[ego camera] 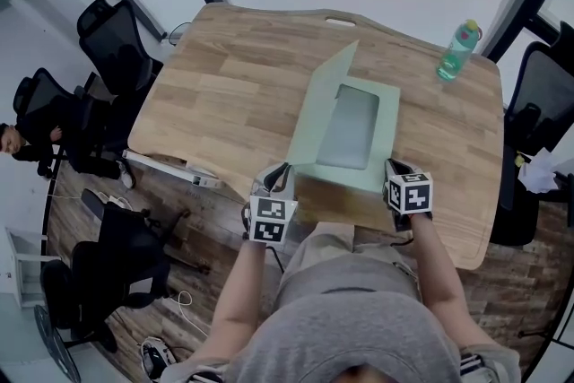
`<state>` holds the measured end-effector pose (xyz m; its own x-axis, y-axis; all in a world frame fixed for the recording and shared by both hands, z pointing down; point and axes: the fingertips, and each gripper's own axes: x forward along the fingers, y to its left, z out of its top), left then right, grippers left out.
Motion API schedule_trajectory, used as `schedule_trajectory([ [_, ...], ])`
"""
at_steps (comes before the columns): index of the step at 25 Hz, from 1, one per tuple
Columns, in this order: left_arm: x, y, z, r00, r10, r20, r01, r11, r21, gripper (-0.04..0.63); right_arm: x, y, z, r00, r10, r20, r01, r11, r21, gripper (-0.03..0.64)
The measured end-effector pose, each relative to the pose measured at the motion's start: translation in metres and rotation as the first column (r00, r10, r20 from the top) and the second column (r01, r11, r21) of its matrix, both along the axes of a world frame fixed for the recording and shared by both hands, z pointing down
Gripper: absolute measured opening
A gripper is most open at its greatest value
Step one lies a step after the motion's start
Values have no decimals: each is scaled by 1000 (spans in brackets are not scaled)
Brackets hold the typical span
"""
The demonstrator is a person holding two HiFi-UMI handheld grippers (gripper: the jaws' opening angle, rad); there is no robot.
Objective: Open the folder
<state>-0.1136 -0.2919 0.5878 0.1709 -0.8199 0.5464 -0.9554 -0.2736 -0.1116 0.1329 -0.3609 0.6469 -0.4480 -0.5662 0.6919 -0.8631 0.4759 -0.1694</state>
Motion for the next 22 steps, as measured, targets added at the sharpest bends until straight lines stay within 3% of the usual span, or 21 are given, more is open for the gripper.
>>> schedule_trajectory([
  [6, -27, -1, 3, 994, -110, -23, 111, 994, 13, 15, -1, -1, 0, 1000, -1, 0, 1, 1000, -2, 3],
  [13, -59, -4, 7, 968, -239, -80, 240, 971, 10, 12, -1, 0, 0, 1000, -16, -21, 16, 1000, 10, 3],
  [22, -97, -4, 33, 909, -406, -89, 404, 914, -40, 34, -2, 0, -1, 1000, -13, -21, 13, 1000, -1, 3],
])
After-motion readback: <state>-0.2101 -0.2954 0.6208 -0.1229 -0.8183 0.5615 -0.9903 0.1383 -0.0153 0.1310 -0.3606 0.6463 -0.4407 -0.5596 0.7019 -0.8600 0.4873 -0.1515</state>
